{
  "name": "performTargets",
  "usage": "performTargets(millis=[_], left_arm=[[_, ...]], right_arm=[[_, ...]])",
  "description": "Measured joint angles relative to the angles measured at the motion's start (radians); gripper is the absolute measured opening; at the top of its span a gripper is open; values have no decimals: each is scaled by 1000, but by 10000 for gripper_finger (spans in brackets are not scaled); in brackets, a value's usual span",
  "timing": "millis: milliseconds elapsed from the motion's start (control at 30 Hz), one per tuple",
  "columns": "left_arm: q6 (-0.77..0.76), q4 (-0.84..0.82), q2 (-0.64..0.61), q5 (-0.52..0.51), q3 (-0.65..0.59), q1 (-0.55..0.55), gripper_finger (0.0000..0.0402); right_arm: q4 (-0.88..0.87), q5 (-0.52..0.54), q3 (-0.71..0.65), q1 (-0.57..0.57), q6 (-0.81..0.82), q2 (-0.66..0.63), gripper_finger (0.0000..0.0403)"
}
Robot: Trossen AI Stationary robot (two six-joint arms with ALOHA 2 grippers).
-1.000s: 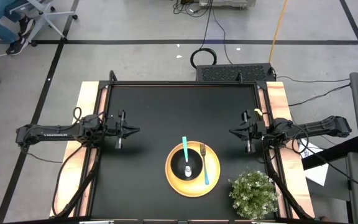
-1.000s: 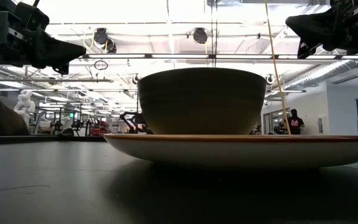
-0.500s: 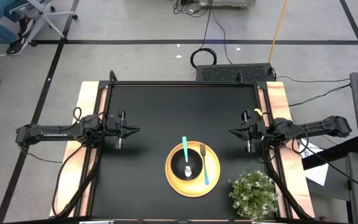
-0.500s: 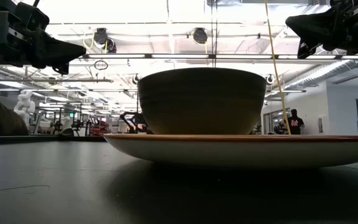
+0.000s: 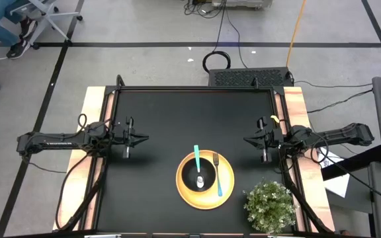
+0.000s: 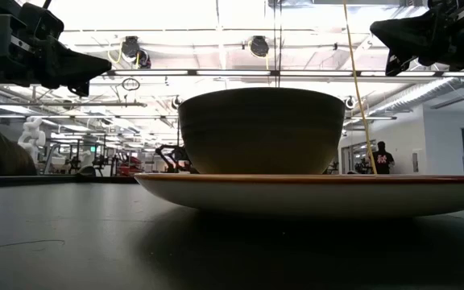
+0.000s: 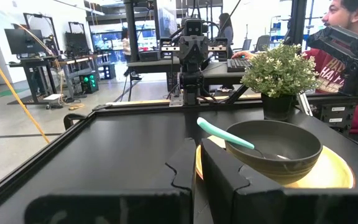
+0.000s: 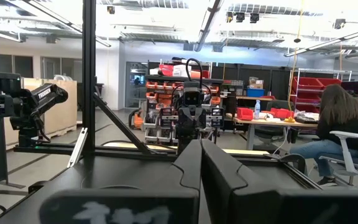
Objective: Pick and place plate/cup/fork/spoon on tray
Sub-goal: Return to Home Position
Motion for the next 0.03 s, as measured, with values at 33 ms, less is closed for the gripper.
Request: performTargets(millis=[33], left_arm=[[0, 0, 0, 0, 0, 0, 31]], right_arm=[[0, 0, 0, 0, 0, 0, 0]])
